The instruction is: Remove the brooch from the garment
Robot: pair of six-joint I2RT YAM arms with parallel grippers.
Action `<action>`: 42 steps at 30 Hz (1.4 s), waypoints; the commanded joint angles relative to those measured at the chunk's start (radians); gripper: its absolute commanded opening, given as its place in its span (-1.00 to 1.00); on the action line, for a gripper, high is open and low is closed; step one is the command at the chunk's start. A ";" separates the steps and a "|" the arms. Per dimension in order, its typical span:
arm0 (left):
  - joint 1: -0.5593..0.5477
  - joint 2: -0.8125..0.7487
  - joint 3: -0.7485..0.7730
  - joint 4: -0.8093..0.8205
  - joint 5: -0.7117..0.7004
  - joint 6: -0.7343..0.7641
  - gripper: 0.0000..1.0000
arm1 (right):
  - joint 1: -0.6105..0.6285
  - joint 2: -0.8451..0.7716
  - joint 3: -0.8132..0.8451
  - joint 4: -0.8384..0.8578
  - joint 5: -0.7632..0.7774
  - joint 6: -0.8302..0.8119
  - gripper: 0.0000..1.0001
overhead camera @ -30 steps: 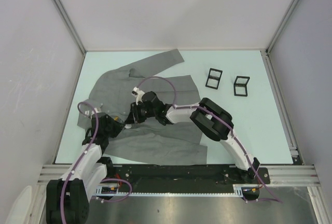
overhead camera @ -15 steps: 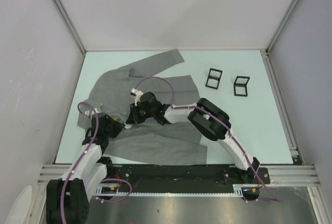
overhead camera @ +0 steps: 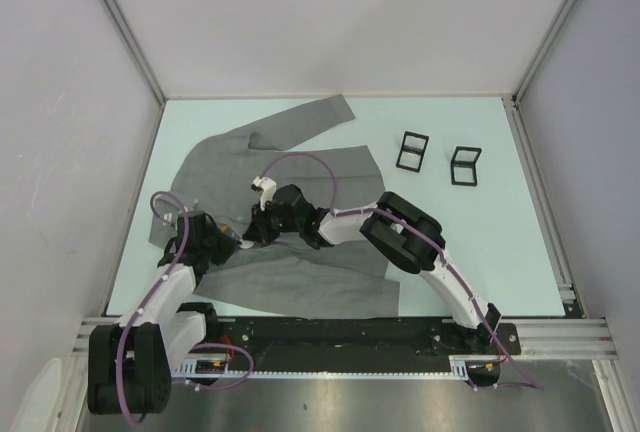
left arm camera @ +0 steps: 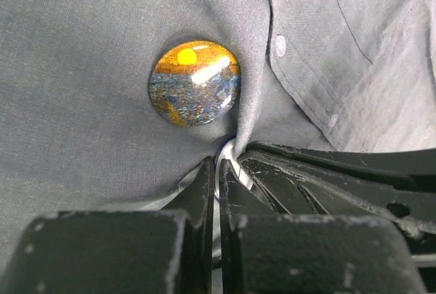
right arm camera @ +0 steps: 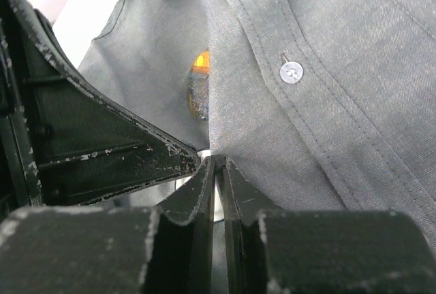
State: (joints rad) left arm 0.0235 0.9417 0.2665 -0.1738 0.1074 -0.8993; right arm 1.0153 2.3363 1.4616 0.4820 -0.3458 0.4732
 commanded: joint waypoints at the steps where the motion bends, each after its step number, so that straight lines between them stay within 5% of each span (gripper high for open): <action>1: 0.000 0.009 0.039 -0.018 0.032 -0.024 -0.99 | 0.029 0.011 -0.066 -0.069 0.068 -0.103 -0.75; 27: 0.000 0.019 0.102 -0.049 -0.018 -0.067 -0.99 | 0.042 0.044 -0.224 0.086 0.122 -0.262 -0.73; 42: 0.013 0.023 0.109 -0.046 0.005 -0.076 -1.00 | 0.048 0.067 -0.300 0.168 0.142 -0.312 -0.42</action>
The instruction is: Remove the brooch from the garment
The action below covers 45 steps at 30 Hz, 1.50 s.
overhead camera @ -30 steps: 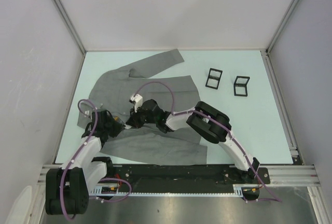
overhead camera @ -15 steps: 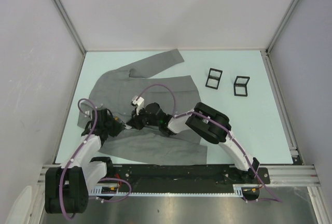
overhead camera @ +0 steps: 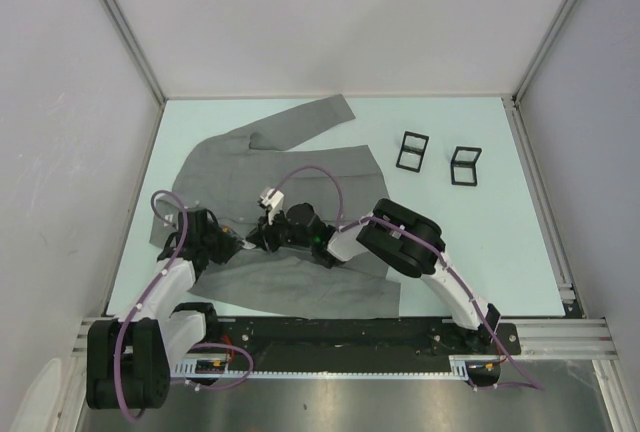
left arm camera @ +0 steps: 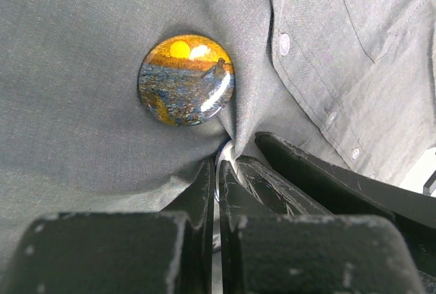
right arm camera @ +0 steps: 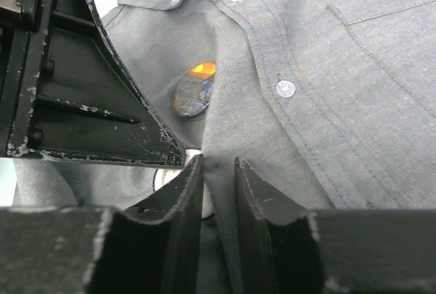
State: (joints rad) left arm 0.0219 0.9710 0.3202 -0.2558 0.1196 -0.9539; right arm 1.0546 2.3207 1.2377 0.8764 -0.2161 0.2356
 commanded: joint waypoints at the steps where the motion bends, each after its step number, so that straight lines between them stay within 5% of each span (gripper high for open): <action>1: 0.022 -0.002 0.060 0.035 -0.006 -0.019 -0.99 | 0.008 0.083 -0.078 -0.228 0.011 -0.079 -0.41; 15: 0.062 0.049 0.103 0.029 0.043 0.052 -0.99 | 0.035 0.060 -0.086 -0.284 0.110 -0.171 -0.21; 30: 0.092 0.086 0.106 0.039 0.061 0.098 -0.99 | 0.013 0.042 -0.139 -0.205 0.044 -0.185 -0.47; 39: 0.090 0.080 0.059 0.058 0.092 0.125 -0.99 | -0.025 -0.053 -0.138 -0.237 -0.009 0.022 -0.10; 45: 0.092 0.069 0.020 0.056 0.086 0.153 -0.99 | -0.036 -0.136 -0.107 -0.329 -0.015 0.192 -0.06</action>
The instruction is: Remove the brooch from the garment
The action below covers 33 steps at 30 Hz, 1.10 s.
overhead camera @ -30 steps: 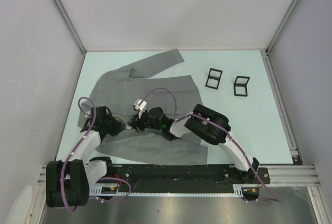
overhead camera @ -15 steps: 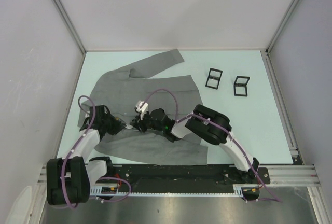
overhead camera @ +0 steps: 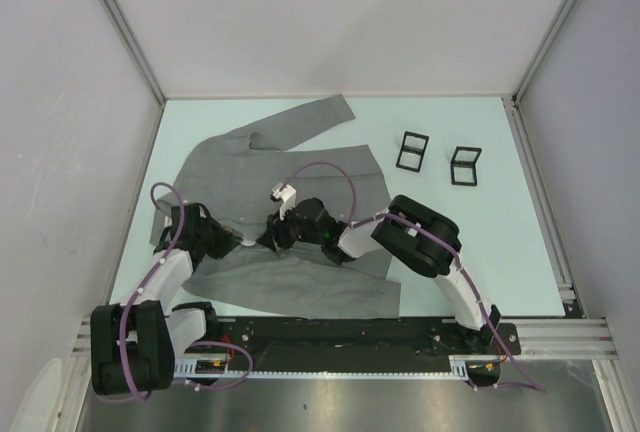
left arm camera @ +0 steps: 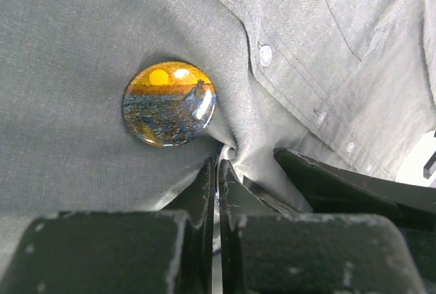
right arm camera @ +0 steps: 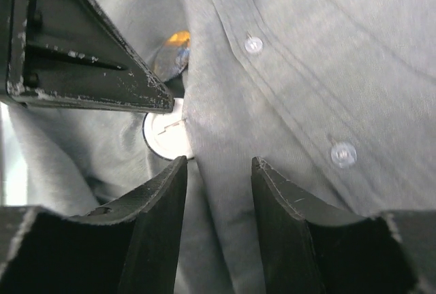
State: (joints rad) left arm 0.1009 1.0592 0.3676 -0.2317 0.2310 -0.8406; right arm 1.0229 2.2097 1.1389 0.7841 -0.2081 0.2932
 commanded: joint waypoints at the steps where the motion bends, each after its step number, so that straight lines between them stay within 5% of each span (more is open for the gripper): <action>1: 0.013 -0.018 -0.033 0.035 -0.025 0.041 -0.99 | -0.006 -0.025 0.001 -0.244 -0.030 0.148 -0.07; 12: 0.014 -0.002 -0.098 0.118 -0.024 0.055 -0.99 | 0.003 0.050 0.088 -0.224 -0.111 0.173 -0.37; 17: 0.013 -0.060 -0.136 0.137 -0.051 0.055 -1.00 | 0.011 0.061 0.101 -0.236 -0.102 0.165 -0.35; 23: 0.011 -0.114 -0.154 0.150 -0.078 0.069 -0.99 | 0.011 0.103 0.133 -0.276 -0.086 0.159 -0.11; 33: 0.006 -0.047 -0.170 0.259 -0.009 0.060 -0.99 | 0.048 0.160 0.136 -0.336 0.050 0.054 -0.27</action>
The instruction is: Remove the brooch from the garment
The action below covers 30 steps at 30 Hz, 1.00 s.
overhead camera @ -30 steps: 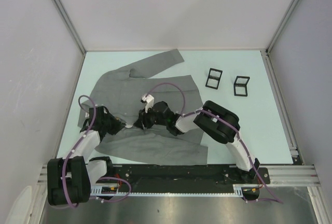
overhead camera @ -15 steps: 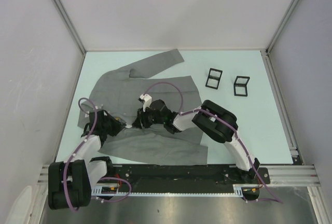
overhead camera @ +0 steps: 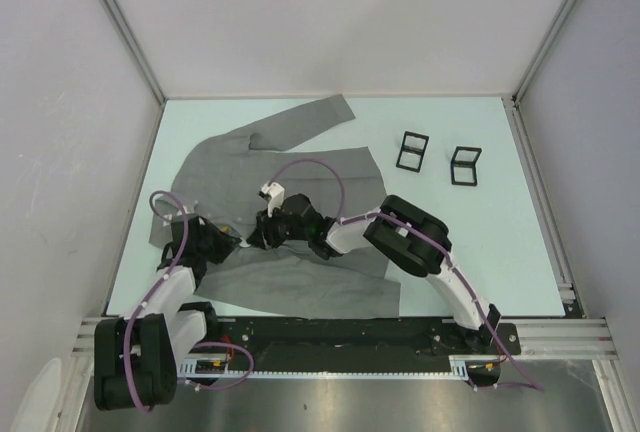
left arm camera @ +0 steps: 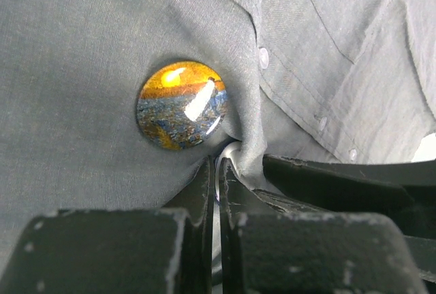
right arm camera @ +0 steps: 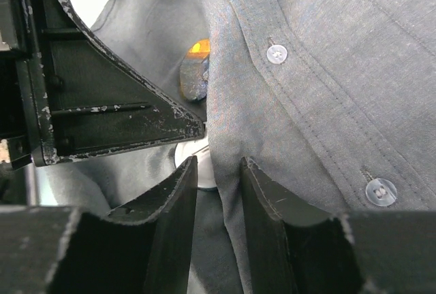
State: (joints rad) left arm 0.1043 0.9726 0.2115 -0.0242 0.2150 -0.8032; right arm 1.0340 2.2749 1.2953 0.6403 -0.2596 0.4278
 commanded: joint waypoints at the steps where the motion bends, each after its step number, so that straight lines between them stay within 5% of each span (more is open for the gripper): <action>1: 0.003 0.044 -0.008 0.049 0.007 0.021 -0.99 | 0.041 0.095 -0.019 -0.211 0.144 -0.092 -0.28; 9: 0.003 0.044 0.006 0.035 0.044 0.003 -0.99 | 0.061 0.113 -0.021 -0.275 0.218 -0.112 -0.34; 15: 0.003 0.031 0.017 0.032 0.049 -0.019 -0.97 | 0.029 0.103 -0.021 -0.254 0.071 -0.061 -0.35; 22: 0.003 0.012 0.019 0.032 0.053 -0.057 -0.58 | 0.000 0.118 -0.021 -0.214 -0.056 0.042 -0.40; 30: 0.003 0.009 0.002 0.058 0.053 -0.077 -0.62 | -0.015 0.130 -0.019 -0.179 -0.122 0.117 -0.43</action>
State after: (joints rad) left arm 0.1089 0.9955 0.2131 0.0071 0.2440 -0.8558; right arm 1.0065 2.3138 1.3170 0.6765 -0.3008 0.4988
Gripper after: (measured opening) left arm 0.232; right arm 0.289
